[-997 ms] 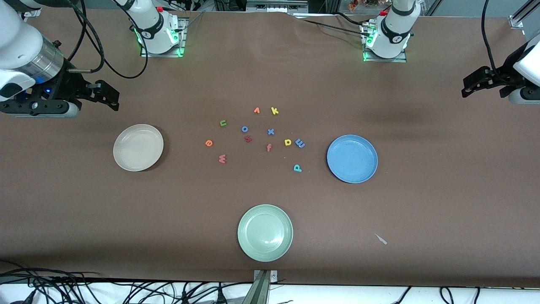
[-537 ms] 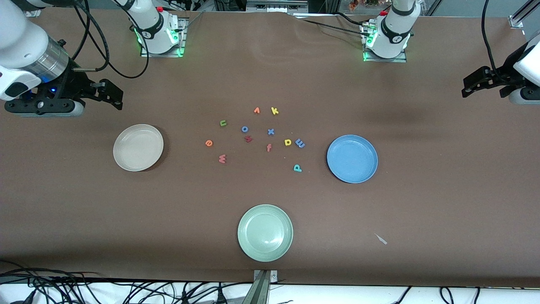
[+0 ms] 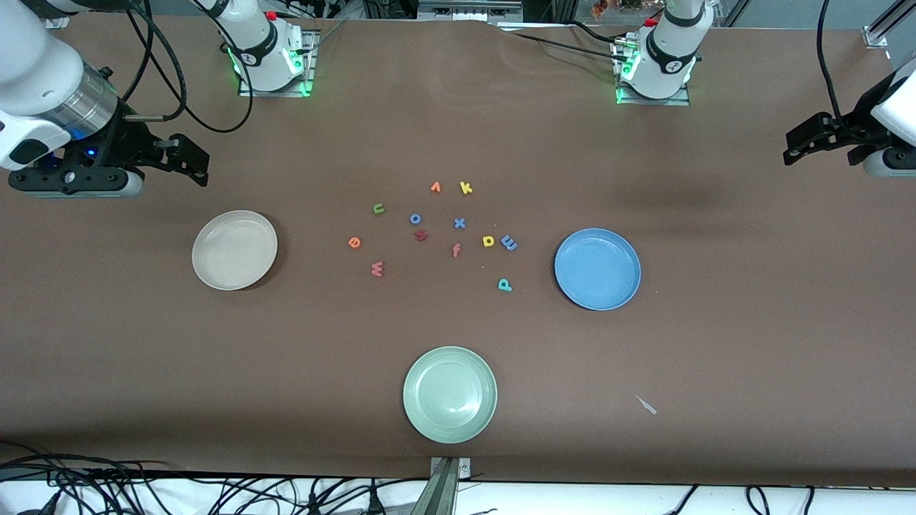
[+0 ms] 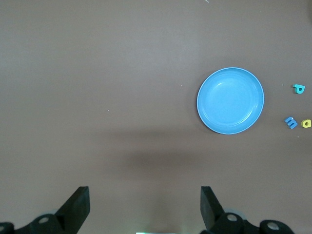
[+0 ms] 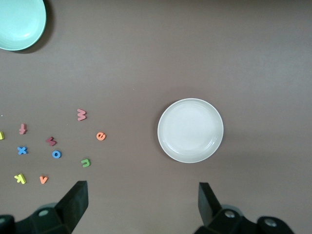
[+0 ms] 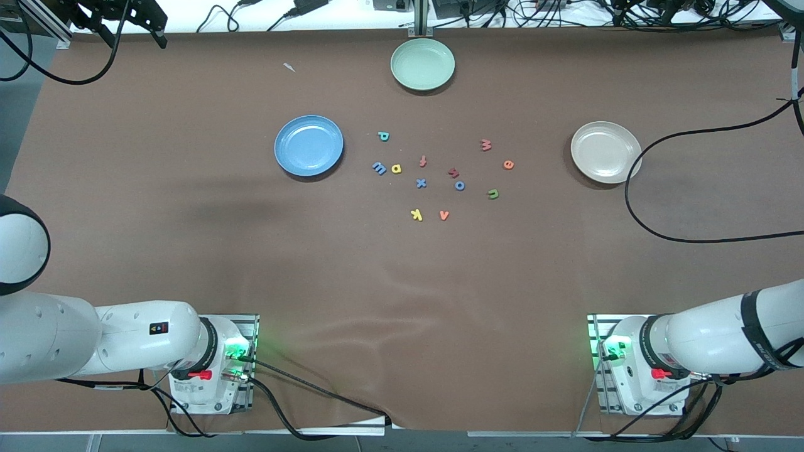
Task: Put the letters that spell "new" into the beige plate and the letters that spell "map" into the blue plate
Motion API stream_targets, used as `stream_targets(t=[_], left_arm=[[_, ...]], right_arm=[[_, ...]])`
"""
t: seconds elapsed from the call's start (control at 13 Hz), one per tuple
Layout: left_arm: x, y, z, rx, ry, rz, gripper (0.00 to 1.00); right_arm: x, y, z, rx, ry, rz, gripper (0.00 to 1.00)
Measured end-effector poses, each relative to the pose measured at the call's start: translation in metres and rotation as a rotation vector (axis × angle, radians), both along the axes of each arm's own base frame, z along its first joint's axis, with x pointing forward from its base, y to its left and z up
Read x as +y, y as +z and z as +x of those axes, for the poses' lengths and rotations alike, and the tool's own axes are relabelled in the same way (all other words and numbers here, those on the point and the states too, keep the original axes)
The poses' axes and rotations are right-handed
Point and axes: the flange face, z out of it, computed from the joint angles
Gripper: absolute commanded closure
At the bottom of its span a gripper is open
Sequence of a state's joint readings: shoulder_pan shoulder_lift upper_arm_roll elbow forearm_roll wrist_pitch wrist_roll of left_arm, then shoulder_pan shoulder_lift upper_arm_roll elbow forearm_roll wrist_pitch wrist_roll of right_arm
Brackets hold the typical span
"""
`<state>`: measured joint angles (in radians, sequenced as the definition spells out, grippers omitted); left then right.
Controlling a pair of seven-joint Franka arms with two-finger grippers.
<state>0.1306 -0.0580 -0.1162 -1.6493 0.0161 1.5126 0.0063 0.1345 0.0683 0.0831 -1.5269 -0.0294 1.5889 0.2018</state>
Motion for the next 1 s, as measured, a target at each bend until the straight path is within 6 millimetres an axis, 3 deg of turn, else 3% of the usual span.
stream_targets(t=[1.0], left_arm=[[0.0001, -0.0009, 0.0002, 0.002, 0.000, 0.000, 0.00]], right_arm=[[-0.0010, 0.0035, 0.0063, -0.052, 0.000, -0.010, 0.00]])
